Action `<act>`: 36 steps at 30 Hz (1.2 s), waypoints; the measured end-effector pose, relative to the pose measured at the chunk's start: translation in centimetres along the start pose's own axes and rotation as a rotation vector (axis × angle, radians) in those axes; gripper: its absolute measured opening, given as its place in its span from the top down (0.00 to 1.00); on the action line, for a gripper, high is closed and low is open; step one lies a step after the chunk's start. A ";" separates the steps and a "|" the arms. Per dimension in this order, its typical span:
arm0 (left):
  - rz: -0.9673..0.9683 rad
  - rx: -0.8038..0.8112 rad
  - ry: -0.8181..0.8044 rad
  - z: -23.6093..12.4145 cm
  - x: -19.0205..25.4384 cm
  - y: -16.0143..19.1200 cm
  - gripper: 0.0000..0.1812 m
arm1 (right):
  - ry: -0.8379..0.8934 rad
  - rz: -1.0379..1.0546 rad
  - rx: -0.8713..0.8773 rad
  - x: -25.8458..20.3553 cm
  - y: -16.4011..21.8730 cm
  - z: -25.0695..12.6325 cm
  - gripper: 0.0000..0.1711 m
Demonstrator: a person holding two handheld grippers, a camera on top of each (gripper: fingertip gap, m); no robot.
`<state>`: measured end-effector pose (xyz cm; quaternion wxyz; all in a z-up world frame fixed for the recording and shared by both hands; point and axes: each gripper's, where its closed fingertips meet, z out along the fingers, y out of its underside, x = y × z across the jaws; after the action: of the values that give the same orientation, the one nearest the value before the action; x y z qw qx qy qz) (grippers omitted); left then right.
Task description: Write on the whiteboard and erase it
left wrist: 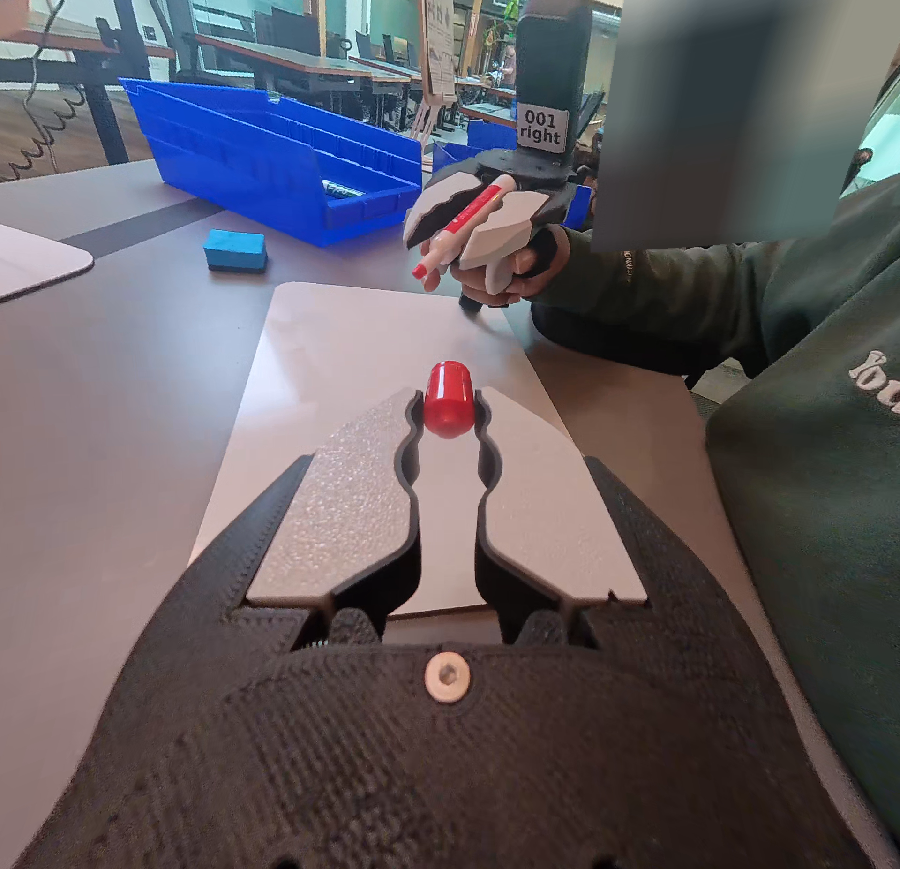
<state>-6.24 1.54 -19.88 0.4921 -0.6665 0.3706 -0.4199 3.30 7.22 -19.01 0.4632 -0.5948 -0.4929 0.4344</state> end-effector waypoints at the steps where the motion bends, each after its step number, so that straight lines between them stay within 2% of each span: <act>1: 0.013 0.001 -0.005 0.0 0.0 0.0 0.89 | -0.001 0.000 -0.006 0.0 0.2 0.1 0.80; 12: 0.095 -0.002 -0.075 -0.8 -0.7 -0.7 0.89 | -0.013 -0.020 -0.093 -0.7 1.8 1.3 0.80; 20: 0.073 0.006 -0.122 -1.4 -2.0 -0.7 0.89 | -0.043 -0.044 -0.155 -1.8 1.4 3.5 0.80; 26: -0.006 0.008 -0.132 -1.5 -3.4 -0.2 0.89 | -0.101 -0.114 -0.297 -2.3 0.6 7.0 0.80; 31: 0.035 0.011 -0.234 -2.7 -4.9 -0.8 0.89 | -0.154 -0.111 -0.469 -2.8 3.1 9.4 0.80; 36: 0.000 0.011 -0.249 -2.8 -5.3 -0.8 0.89 | -0.184 -0.106 -0.577 -2.8 4.4 10.5 0.80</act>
<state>-10.71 5.58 -19.65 0.5381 -0.7107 0.3042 -0.3359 -6.54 5.36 -25.16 0.2505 -0.6334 -0.6660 0.3041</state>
